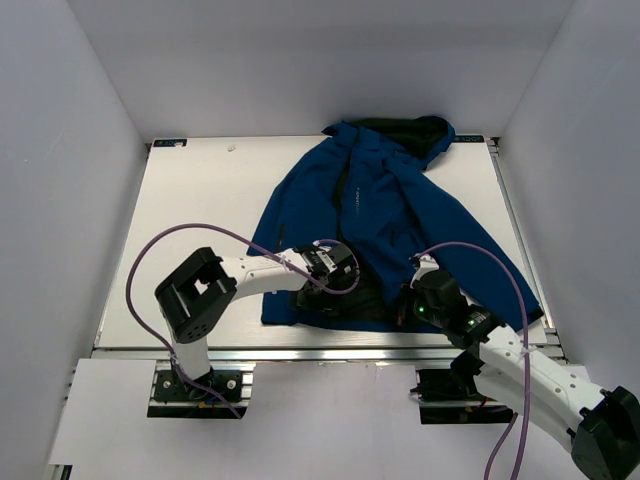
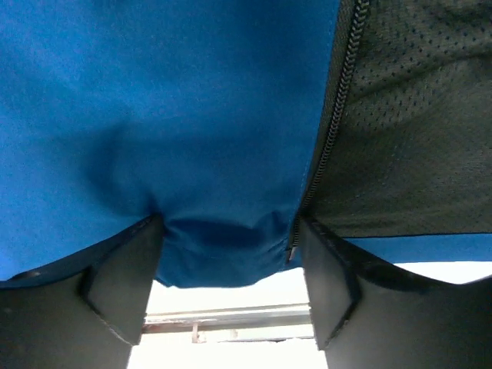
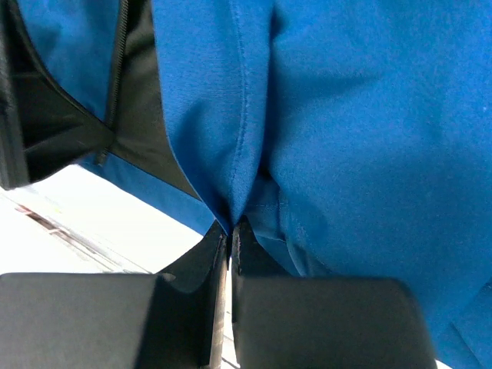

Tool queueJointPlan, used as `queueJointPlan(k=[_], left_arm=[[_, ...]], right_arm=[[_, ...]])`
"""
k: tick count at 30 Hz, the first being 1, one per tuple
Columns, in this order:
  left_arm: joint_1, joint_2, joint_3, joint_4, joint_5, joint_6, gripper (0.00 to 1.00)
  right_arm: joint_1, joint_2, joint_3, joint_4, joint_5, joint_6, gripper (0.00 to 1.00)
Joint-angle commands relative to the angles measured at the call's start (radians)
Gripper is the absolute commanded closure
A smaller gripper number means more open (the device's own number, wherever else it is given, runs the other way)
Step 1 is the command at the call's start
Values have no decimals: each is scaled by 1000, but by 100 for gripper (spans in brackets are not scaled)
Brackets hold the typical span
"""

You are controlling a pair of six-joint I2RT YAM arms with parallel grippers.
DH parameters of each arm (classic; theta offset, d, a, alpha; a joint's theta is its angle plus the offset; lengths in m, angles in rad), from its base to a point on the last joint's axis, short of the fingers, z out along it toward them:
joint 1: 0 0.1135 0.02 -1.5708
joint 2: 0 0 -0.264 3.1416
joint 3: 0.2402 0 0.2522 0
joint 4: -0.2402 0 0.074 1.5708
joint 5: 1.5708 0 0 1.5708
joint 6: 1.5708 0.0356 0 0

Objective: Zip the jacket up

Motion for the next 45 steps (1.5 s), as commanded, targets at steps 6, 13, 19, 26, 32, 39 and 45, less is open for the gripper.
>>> queueJointPlan(k=[6,13,19,26,32,39,45], left_arm=[[-11,41,6,-39,-57,-17,50],[-10,-45,-31,-48,-75,-17,45],[-8,-89,-60,-11,-46,3,36],[-7,-106,-61,-57,-61,3,33],[-7,-152,-74,-40,-31,10,30],[-7,-144,-92,-28,-3,18,39],[-7,-166,-101,-62,-29,17,66]], right_arm=[[-17,23,-21,20,64,25,100],[-47,75,-53,30,86,58,100],[-102,143,-82,61,39,54,100],[-152,138,-95,50,34,35,100],[-179,143,-101,55,-8,29,100],[-187,142,-102,56,-14,26,100],[-190,146,-101,53,-17,25,100]])
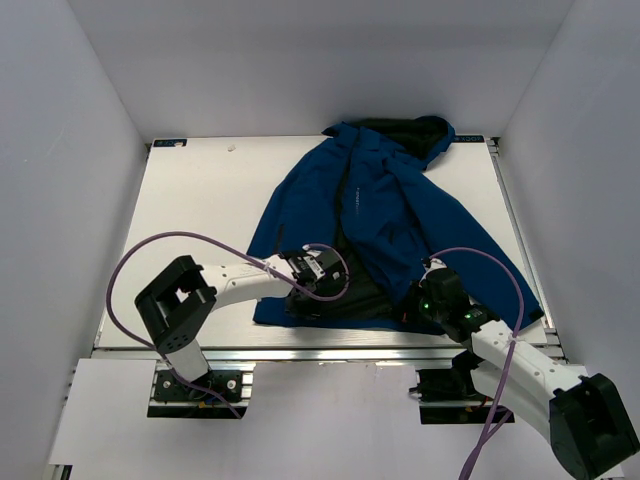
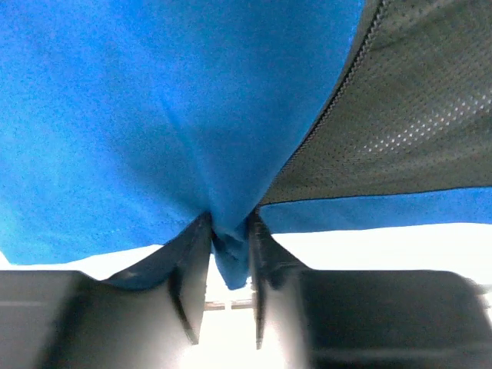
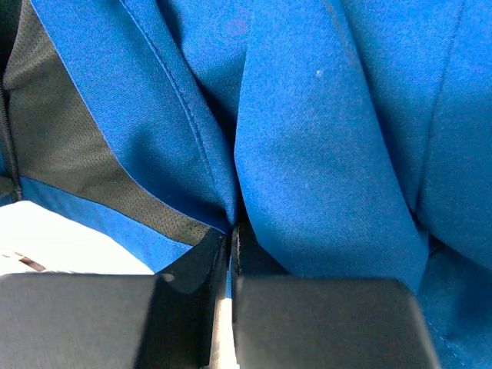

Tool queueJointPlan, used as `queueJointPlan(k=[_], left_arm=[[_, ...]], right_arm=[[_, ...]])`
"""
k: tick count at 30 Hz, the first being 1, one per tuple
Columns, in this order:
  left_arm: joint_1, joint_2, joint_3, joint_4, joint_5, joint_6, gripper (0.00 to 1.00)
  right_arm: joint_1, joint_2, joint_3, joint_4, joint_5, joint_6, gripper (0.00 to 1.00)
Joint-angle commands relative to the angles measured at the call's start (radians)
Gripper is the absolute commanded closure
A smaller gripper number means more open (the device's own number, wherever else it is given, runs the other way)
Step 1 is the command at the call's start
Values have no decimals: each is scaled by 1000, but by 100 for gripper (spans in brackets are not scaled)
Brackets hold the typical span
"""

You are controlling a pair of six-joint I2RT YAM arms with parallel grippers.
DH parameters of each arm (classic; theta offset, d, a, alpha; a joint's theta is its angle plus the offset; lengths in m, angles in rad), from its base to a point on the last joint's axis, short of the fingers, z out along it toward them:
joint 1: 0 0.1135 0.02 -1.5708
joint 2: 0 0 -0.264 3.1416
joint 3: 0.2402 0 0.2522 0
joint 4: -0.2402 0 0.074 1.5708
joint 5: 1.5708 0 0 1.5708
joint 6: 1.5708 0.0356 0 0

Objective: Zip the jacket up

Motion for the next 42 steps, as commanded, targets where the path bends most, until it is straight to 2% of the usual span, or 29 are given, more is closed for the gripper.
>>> queueJointPlan(k=[1,3,5,6,8,14,16,18,23,27,35,38,42], left_arm=[[0,-66,-13,-31,-15,6,70],[1,-76,-10,-34,-16,6,81],[1,-94,-4,-29,-10,12,87],[1,-100,-2,-20,-5,15,95],[1,-122,-3,-12,1,25,100],[4,-180,-10,15,25,68,100],[6,-230,-25,66,66,102,100],[7,-284,-37,122,90,116,100],[10,-364,-71,266,148,136,100],[13,-410,-126,427,195,144,100],[18,-499,-239,796,254,170,100],[21,-522,-275,883,246,164,100],[23,-528,-318,963,293,165,100]], right_arm=[[-12,16,-25,-45,47,-24,100],[-14,19,-24,-45,46,-26,100],[-15,20,-24,-46,44,-26,100],[-14,19,-24,-46,44,-28,100],[-15,19,-22,-48,44,-26,100],[-17,7,-14,-52,43,-43,100],[-17,-13,-1,-45,11,-93,100],[-17,-44,16,-20,-58,-136,100],[-15,-147,58,67,-340,-299,100],[-12,-184,47,268,-491,-318,100],[2,-73,90,504,-658,-313,100],[2,-15,91,564,-717,-285,100],[3,-13,84,607,-726,-258,100]])
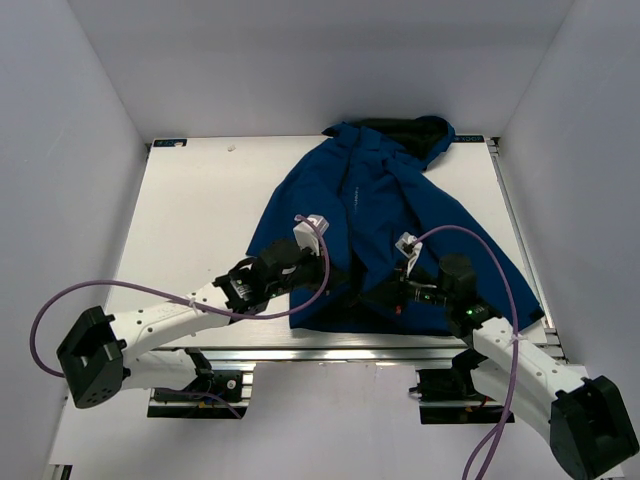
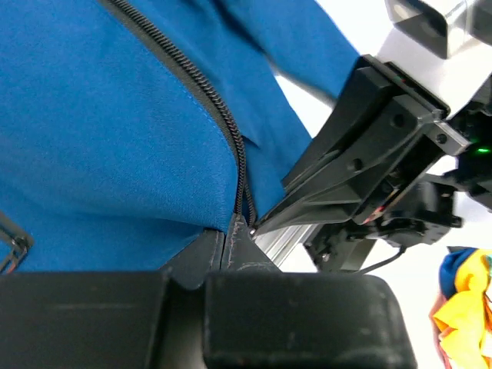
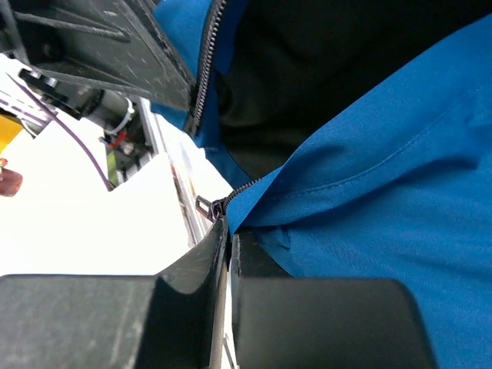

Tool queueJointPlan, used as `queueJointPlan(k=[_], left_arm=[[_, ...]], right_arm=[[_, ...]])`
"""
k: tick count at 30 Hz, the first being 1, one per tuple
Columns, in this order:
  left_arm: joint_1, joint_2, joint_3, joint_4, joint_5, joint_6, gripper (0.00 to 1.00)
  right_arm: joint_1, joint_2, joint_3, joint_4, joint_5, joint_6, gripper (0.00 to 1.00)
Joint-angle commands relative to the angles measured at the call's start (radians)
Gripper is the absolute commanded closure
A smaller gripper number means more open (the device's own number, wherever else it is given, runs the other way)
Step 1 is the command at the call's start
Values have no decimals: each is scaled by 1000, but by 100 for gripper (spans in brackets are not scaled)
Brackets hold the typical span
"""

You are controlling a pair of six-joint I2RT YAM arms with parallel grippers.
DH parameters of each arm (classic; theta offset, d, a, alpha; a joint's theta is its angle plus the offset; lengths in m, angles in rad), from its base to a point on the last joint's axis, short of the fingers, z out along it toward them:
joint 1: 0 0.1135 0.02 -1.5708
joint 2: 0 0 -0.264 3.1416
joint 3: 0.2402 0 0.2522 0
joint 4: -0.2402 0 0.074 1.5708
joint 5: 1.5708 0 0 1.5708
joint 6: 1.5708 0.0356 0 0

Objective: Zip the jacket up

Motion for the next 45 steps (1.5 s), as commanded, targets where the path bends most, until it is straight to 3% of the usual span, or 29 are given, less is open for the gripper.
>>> queueJointPlan(k=[1,10,20,29,45], left_arm=[[3,-28,-36,165,72,14,100],[4,27,-48,259,174,6,100],[4,16,-56,250,158,-6,100],[4,3,-51,210,115,0,100],[4,20,-41,216,125,-11,100]], right_arm=[[8,-11,31,137,-58,28,100],[9,-22,46,148,-38,40,100],[9,-101,48,64,5,36,100],[8,-156,85,-113,82,-26,100],[9,-103,108,-47,24,40,100]])
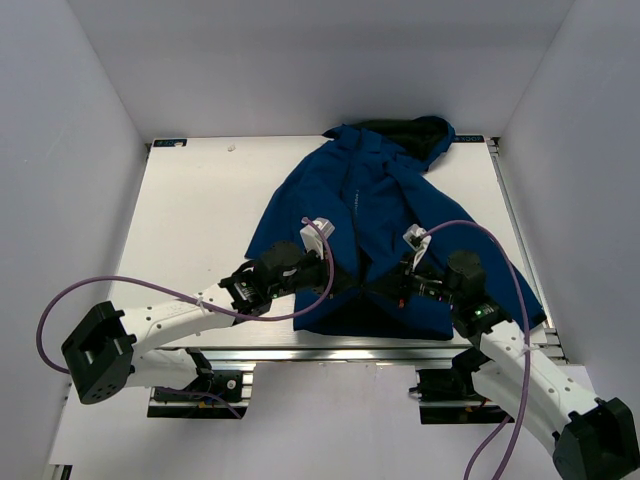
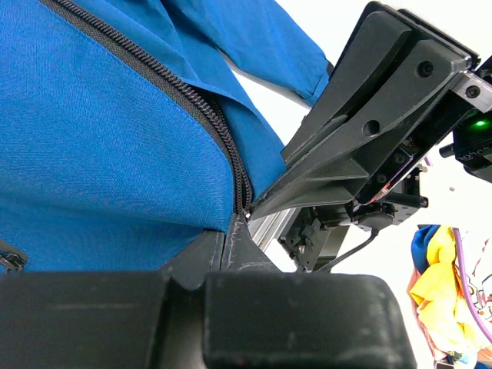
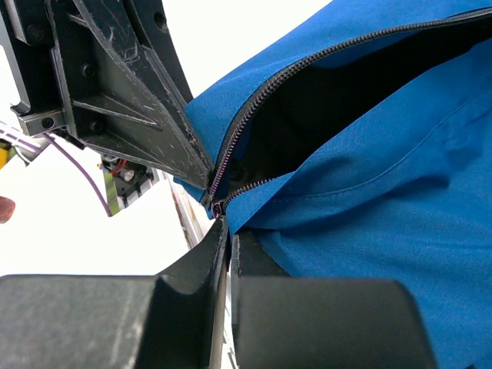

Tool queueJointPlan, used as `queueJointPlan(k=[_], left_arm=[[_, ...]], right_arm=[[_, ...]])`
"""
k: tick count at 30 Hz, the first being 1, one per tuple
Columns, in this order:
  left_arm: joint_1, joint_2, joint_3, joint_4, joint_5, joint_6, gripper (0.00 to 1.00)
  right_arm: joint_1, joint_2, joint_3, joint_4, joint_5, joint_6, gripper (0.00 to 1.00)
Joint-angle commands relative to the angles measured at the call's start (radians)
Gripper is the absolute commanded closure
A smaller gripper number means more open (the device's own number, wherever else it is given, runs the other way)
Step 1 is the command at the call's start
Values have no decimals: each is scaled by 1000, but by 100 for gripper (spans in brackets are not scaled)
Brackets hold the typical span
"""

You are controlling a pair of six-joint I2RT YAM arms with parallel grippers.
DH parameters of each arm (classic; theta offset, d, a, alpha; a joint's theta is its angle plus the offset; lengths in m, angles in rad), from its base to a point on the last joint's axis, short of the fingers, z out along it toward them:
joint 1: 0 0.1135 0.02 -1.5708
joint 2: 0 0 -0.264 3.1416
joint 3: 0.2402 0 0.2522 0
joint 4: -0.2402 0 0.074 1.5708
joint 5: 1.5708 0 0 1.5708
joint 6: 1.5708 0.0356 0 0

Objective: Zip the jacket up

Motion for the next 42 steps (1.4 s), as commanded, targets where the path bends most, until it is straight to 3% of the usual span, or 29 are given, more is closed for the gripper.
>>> queueJointPlan(k=[1,17,29,42], left_arm=[[2,-16,14,24,-1,-6,100],[2,-7,22,13,-25,-13,100],[2,-36,2,64,-28,-21,100],[2,-41,-9,70,-15,-19,100]], right_arm=[[8,6,27,70,-44,25,100],[8,-8,63,21,-48,18,100],[6,59,16,132,-120,87,100],[8,16,11,89,-56,65,100]])
